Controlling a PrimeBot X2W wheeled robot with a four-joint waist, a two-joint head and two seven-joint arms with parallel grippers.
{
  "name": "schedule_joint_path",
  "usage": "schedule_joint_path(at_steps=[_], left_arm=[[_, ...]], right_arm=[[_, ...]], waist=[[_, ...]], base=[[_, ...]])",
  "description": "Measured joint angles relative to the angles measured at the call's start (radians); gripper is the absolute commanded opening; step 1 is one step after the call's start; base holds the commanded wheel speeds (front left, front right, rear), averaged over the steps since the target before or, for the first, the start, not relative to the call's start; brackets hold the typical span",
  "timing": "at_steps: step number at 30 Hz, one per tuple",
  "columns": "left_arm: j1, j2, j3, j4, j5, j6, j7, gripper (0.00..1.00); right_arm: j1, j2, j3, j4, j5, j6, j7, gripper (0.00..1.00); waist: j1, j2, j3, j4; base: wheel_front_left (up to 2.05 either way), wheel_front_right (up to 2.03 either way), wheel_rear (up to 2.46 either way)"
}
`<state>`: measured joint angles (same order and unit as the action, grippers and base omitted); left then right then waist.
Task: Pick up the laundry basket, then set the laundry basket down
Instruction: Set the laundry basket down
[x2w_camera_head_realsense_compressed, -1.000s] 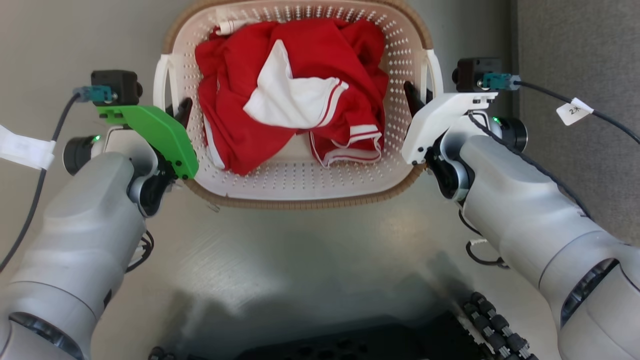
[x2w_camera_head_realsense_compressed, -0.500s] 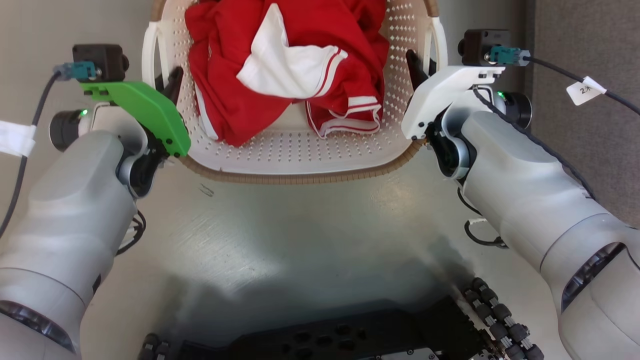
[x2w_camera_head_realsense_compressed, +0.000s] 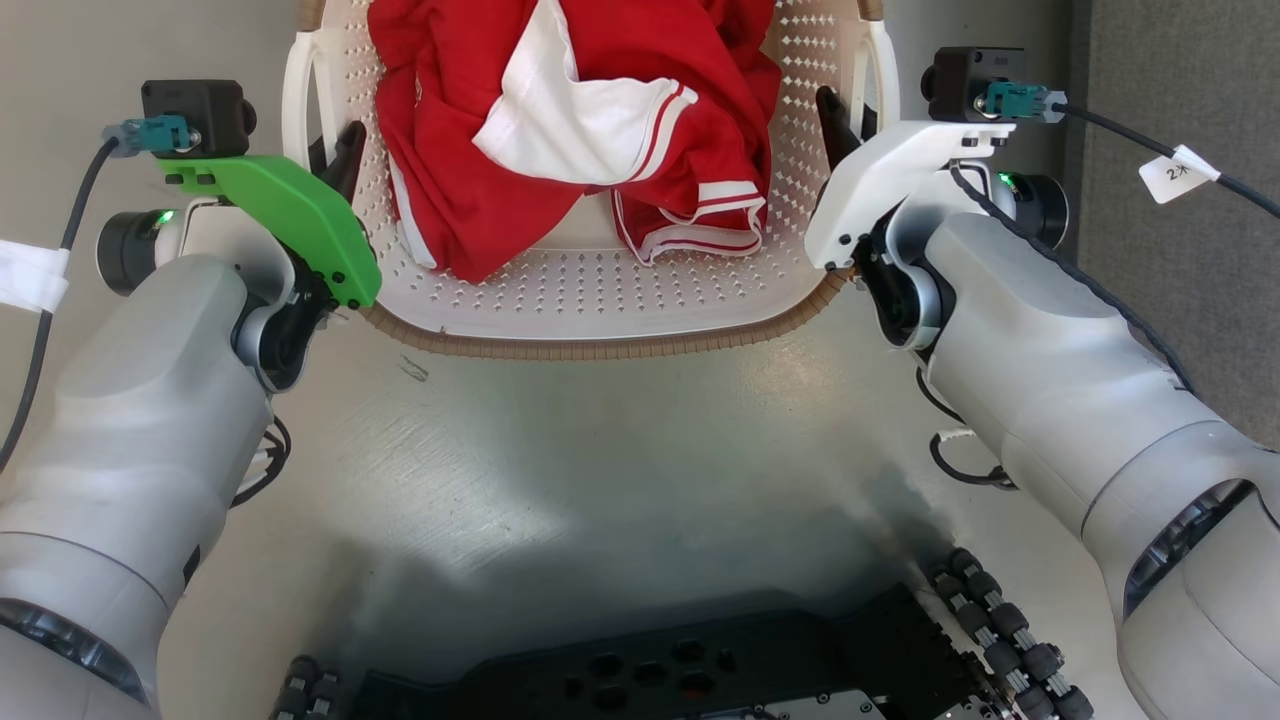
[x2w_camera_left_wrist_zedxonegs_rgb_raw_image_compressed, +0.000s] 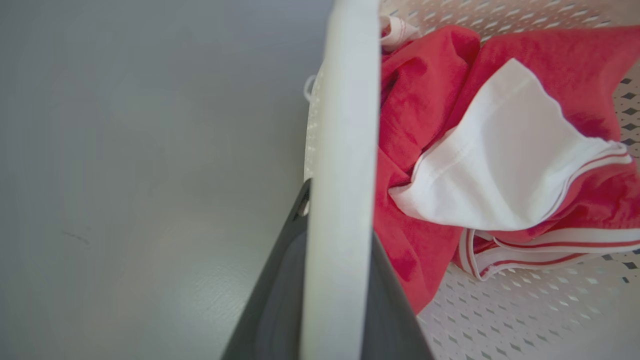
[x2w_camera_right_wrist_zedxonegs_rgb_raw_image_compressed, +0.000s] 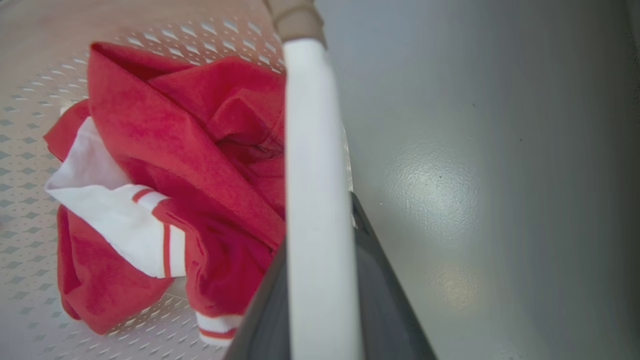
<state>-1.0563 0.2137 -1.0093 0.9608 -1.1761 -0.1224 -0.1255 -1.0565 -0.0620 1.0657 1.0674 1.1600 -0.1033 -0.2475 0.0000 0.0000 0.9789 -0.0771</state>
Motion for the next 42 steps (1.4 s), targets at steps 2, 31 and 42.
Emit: schedule_joint_path(at_steps=[2,31,42], left_arm=[[0.000,0.002,-0.004,-0.001,-0.001,0.000,0.000,0.00],[-0.029,0.007,-0.045,-0.013,-0.015,-0.002,0.010,1.00],[-0.029,0.008,-0.053,-0.007,-0.019,-0.002,0.010,1.00]], right_arm=[[0.000,0.000,0.000,0.000,0.000,0.000,0.000,0.00],[-0.006,-0.003,-0.035,-0.015,-0.026,-0.006,-0.003,1.00],[-0.006,0.000,-0.038,-0.010,-0.026,-0.011,-0.003,1.00]], waist=[[0.0000,0.0000,0.003,0.001],[0.0000,0.0000,0.026,0.006],[0.0000,0.0000,0.012,0.004]], base=[[0.00,0.00,0.00],[0.00,0.00,0.00],[0.00,0.00,0.00]])
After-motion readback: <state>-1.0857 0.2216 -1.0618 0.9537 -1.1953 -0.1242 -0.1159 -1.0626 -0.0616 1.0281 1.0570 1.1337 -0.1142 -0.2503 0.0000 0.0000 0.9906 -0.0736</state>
